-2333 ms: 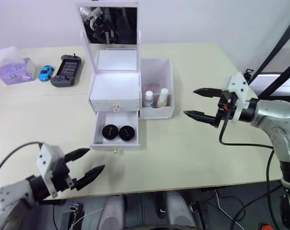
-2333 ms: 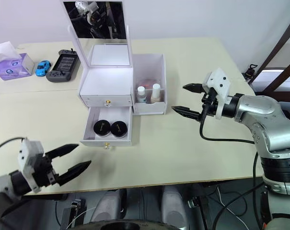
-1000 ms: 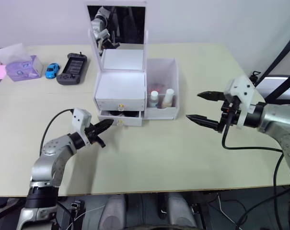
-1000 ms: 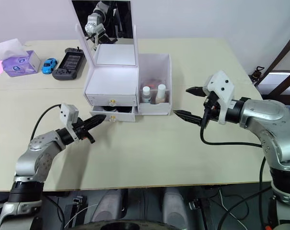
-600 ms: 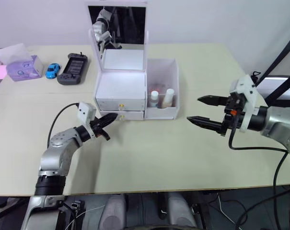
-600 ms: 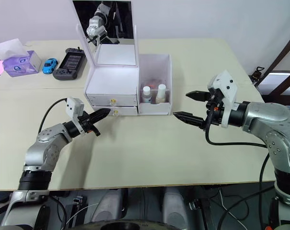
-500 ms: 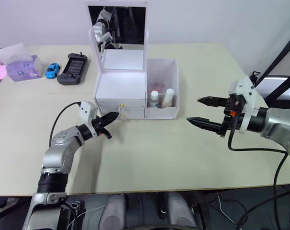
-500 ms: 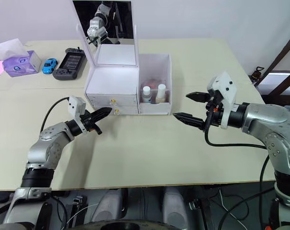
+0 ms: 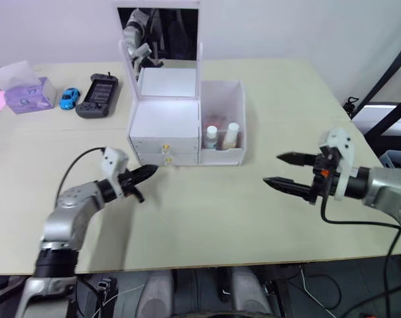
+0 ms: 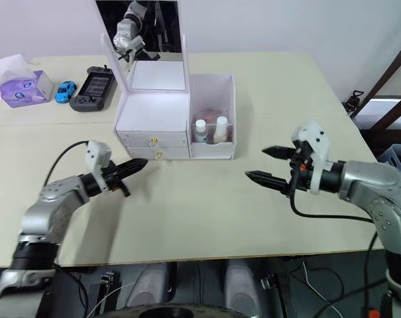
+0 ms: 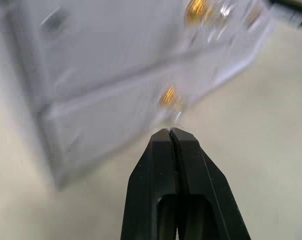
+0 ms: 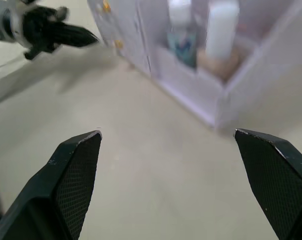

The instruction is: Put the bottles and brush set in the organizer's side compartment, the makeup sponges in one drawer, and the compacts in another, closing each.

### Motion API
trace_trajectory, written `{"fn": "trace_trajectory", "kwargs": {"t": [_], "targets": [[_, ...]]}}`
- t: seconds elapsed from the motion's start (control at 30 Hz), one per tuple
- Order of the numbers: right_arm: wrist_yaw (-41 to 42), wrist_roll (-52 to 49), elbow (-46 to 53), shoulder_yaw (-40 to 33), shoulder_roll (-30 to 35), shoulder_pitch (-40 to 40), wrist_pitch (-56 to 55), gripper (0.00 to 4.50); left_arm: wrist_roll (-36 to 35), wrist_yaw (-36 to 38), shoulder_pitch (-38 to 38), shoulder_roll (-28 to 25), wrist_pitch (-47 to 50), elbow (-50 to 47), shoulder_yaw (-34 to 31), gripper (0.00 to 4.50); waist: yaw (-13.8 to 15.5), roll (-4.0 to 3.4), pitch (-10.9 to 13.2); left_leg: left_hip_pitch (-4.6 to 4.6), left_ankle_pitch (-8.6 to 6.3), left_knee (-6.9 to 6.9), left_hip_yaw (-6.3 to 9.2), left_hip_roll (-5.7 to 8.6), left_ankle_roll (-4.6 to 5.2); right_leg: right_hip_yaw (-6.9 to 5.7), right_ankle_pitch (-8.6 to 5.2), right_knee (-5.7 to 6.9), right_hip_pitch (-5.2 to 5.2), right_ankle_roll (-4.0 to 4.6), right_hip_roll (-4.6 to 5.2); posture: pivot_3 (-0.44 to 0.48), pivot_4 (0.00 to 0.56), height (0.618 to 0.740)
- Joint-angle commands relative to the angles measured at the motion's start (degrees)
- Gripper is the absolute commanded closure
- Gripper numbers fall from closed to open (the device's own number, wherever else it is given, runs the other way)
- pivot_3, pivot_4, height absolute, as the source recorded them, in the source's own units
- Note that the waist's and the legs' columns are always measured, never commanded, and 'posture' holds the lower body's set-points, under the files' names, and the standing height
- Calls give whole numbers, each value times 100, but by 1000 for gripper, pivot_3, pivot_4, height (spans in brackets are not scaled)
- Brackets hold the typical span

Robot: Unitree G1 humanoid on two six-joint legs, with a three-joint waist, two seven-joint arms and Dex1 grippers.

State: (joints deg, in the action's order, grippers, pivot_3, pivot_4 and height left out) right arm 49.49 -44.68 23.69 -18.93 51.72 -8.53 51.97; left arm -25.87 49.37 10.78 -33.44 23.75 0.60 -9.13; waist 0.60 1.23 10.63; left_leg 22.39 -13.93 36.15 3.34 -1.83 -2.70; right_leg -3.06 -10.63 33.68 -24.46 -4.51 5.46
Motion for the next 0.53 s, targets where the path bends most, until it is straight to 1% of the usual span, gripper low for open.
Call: {"fn": "trace_trajectory", "kwargs": {"t": [0.03,0.07,0.17,0.27,0.37,0.43,0.5,0.53], "targets": [[-18,52,-217,-544,-136,95,-468,0,-215,-49,-121,-435,133,-157,-711,3546,10,-1,0,0,0,2,0,-1,0,-1,0,1,-1,-1,-2,0,150,740],[-13,183,-349,-651,-233,211,-733,0,-86,-87,-201,-661,57,-62,-889,3129,11,0,0,0,0,4,2,-2,0,-1,0,1,-1,0,-2,0,150,740],[50,552,-595,-785,-378,507,-1398,0,104,-25,-343,-1155,-209,238,-1226,1513,13,0,0,-1,-1,8,1,-3,-1,-3,-1,-3,1,-1,-1,0,150,740],[20,1194,-1003,-839,-477,696,-2448,0,517,-193,-440,-1575,-595,650,-1406,18,12,-3,2,3,-1,8,-5,-2,-3,-2,-1,-26,3,-2,3,0,150,740],[-5,1462,-1340,-965,-664,789,-3155,0,665,-195,-454,-1902,-838,1005,-1621,18,8,-3,2,7,-1,5,-17,-2,-3,-1,0,-36,2,-2,7,0,150,740],[-108,1715,-1558,-960,-763,840,-3595,0,555,32,-434,-2062,-767,1116,-1667,18,7,-3,2,6,-1,-2,-18,-2,-3,-1,1,-34,0,-2,7,0,150,740],[-203,1992,-1716,-850,-789,898,-3893,0,511,58,-363,-2108,-686,1222,-1691,18,17,-6,3,4,-1,-11,-17,-2,-3,-2,1,-29,-1,-2,6,0,150,740],[-235,2065,-1811,-813,-831,888,-4021,0,519,47,-312,-2080,-814,1274,-1709,18,17,-6,3,4,-1,-13,-17,-2,-3,-2,1,-29,-2,-2,6,0,150,740]]}}
